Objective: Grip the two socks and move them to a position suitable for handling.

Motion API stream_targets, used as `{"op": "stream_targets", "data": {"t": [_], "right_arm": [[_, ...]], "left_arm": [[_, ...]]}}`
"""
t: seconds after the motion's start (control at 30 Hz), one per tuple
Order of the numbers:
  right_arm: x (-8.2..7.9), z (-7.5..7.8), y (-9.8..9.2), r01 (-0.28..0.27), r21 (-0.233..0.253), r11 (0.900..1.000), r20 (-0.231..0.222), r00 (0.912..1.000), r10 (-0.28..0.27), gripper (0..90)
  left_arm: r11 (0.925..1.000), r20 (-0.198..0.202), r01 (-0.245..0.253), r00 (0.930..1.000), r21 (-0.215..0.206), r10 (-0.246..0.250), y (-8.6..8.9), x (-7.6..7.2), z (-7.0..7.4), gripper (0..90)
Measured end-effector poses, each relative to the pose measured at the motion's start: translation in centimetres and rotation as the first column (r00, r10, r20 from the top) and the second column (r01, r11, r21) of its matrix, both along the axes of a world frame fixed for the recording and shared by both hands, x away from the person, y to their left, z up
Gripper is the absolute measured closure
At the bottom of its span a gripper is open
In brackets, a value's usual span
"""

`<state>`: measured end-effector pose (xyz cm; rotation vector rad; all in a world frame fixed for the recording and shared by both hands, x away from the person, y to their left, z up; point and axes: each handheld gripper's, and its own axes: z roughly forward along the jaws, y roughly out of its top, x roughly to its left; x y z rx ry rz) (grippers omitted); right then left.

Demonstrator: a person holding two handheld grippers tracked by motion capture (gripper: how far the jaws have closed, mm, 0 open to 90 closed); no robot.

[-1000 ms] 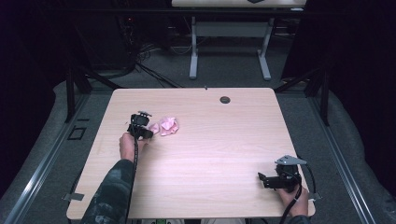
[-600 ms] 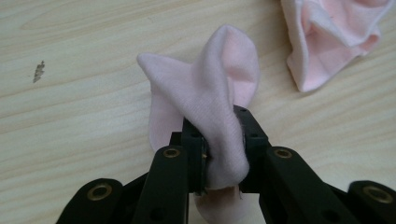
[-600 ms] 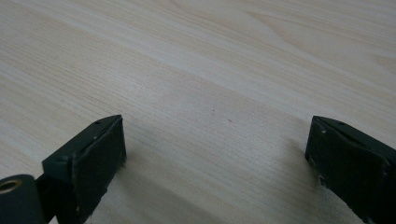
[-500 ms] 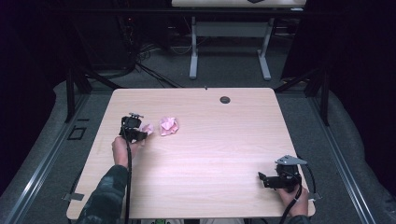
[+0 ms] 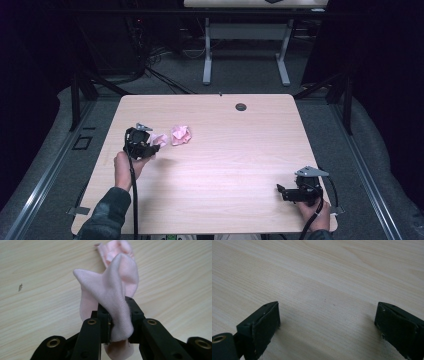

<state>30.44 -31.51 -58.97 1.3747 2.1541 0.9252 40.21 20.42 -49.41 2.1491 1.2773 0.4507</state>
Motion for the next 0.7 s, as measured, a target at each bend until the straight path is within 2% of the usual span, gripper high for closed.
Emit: {"op": "stream_targets", "data": {"t": [0.1,0.13,0.2,0.33,0.5,0.53,0.7], "right_arm": [[0.0,0.0,0.0,0.001,0.001,1.0,0.0,1.0,-0.001,5.8],[0.0,0.0,0.0,0.002,0.001,1.0,0.0,1.0,-0.002,5.9],[0.0,0.0,0.0,0.003,0.001,1.0,0.0,1.0,-0.003,6.0],[0.0,0.0,0.0,0.005,0.0,1.0,-0.001,1.0,-0.005,6.2],[0.0,0.0,0.0,0.008,0.0,1.0,0.001,1.0,-0.008,6.4],[0.0,0.0,0.0,0.008,-0.001,1.0,0.0,1.0,-0.008,6.4],[0.0,0.0,0.0,0.008,-0.003,1.0,-0.002,1.0,-0.008,6.5]], "left_arm": [[0.9993,0.014,0.038,0.9992,0.0,-0.038,-1.0,-0.9,0.6,77.1],[0.9979,0.023,0.065,0.9976,0.001,-0.065,-1.9,-1.3,1.0,77.1],[0.9973,0.024,0.073,0.997,-0.001,-0.073,-2.3,-1.5,1.1,77.1],[0.9919,0.015,0.127,0.9918,0.001,-0.127,-4.2,-1.9,1.3,77.0],[0.9791,0.003,0.202,0.9793,-0.023,-0.202,-7.4,-2.3,0.6,77.0],[0.975,-0.006,0.221,0.9752,-0.025,-0.221,-8.6,-2.4,0.1,77.0],[0.9571,-0.054,0.289,0.9555,-0.014,-0.29,-11.7,-2.7,-2.1,77.0]]}}
